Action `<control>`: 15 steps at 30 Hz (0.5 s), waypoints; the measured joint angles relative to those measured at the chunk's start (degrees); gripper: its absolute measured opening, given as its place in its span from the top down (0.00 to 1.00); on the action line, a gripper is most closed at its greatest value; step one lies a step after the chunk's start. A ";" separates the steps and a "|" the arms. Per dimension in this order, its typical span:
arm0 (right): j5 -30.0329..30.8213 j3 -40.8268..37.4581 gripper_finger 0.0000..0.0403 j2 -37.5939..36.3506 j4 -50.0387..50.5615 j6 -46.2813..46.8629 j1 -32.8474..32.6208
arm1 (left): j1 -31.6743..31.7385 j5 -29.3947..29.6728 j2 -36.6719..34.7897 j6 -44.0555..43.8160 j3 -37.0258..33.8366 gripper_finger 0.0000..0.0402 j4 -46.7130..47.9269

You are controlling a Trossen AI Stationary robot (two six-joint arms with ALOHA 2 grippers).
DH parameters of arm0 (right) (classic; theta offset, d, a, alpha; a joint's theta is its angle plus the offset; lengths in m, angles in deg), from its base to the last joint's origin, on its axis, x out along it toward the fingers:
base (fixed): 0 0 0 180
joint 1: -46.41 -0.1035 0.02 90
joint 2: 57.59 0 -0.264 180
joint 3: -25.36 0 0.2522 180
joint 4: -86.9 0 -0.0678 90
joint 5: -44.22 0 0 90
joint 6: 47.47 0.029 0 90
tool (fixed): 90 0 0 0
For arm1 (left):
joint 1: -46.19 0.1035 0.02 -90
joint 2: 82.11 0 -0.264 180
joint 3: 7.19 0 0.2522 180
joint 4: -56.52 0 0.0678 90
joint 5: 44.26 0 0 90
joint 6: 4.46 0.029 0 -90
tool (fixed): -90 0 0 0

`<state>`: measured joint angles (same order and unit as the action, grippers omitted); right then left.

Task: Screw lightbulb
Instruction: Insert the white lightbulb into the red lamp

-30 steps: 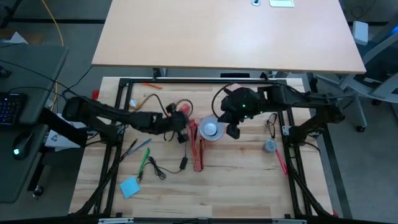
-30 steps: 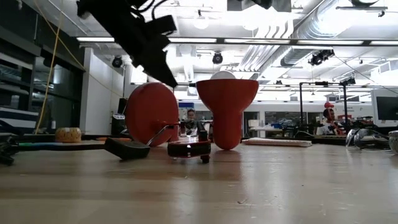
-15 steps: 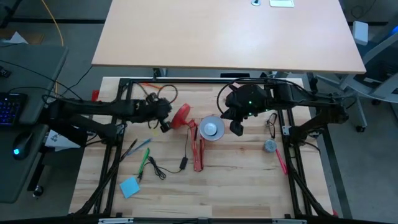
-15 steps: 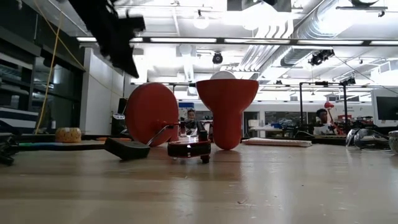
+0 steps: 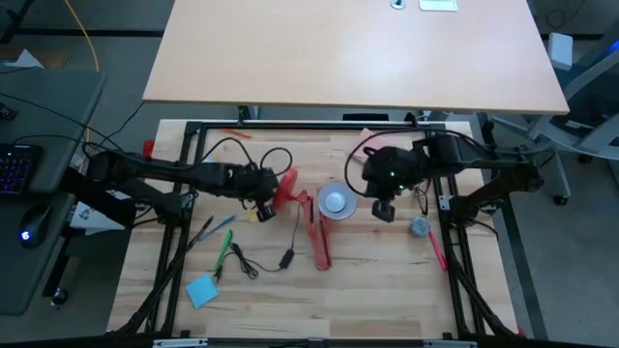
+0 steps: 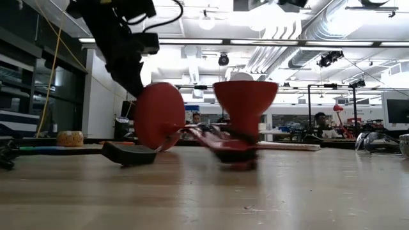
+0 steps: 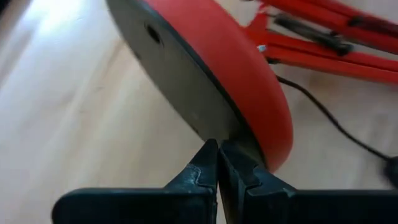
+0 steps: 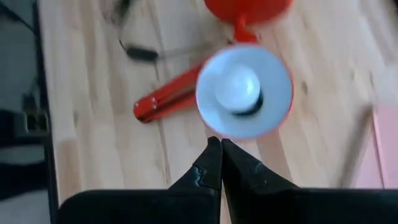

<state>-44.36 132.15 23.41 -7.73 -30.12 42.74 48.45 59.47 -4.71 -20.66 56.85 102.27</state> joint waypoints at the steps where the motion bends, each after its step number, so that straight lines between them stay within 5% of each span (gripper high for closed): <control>1: 0.18 0.00 1.00 -0.01 1.95 0.93 -0.36 | -0.82 -0.17 -0.02 -1.04 0.00 1.00 -0.83; 15: 4.61 -0.09 1.00 -0.10 9.22 5.24 -1.63 | -5.20 1.86 1.76 -9.26 0.02 1.00 -15.47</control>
<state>-39.74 132.07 23.31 1.48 -24.88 41.11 43.25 61.33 -2.95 -29.92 56.87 86.80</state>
